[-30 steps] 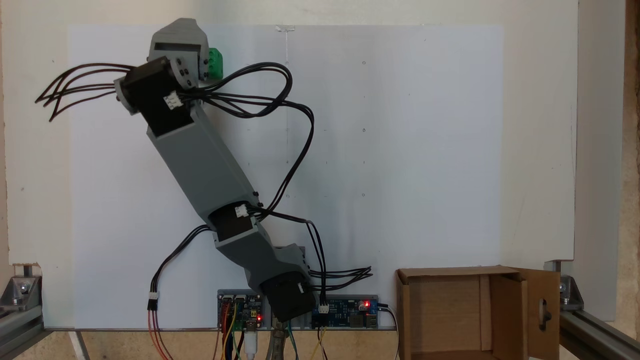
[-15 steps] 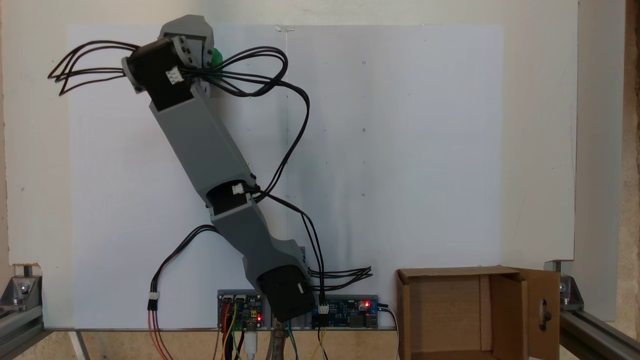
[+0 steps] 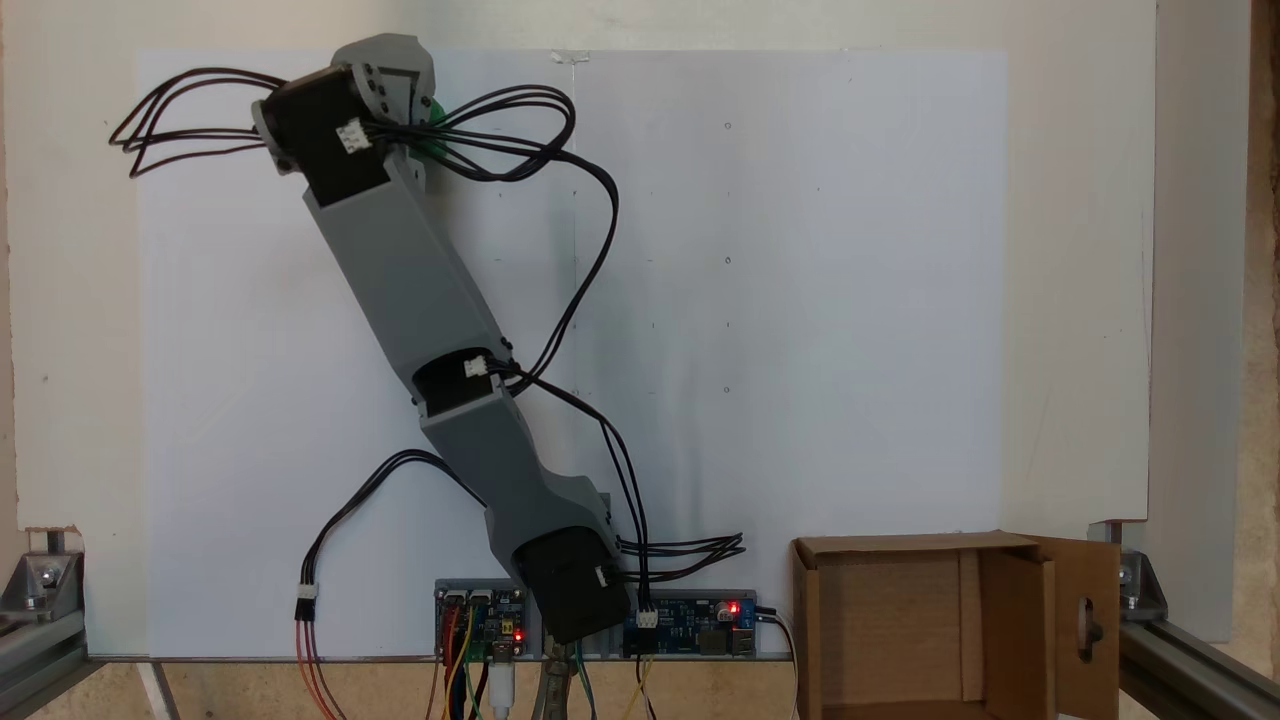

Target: Grasp a green dice and put it in the bin.

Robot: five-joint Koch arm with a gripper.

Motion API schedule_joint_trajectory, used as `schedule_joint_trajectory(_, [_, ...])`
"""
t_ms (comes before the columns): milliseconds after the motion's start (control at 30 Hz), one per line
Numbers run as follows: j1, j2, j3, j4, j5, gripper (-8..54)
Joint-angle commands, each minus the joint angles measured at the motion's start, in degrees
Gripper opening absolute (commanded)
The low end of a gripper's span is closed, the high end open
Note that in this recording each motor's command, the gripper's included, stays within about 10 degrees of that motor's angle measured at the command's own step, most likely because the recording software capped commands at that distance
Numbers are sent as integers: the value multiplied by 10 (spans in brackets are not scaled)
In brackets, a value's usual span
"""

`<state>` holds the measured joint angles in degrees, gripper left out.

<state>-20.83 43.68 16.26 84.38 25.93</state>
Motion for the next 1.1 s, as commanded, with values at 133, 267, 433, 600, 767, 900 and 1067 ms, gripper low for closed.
schedule_joint_trajectory(133, [0, 2, -40, 100, 45, 436])
schedule_joint_trajectory(267, [1, -6, -40, 100, 54, 436])
schedule_joint_trajectory(433, [1, -8, -40, 100, 56, 436])
schedule_joint_trajectory(600, [1, -9, -40, 100, 57, 436])
schedule_joint_trajectory(767, [-1, -40, -98, 100, 58, 436])
schedule_joint_trajectory(900, [-4, -47, -101, 100, 59, 436])
schedule_joint_trajectory(1067, [-8, -68, -102, 100, 60, 436])
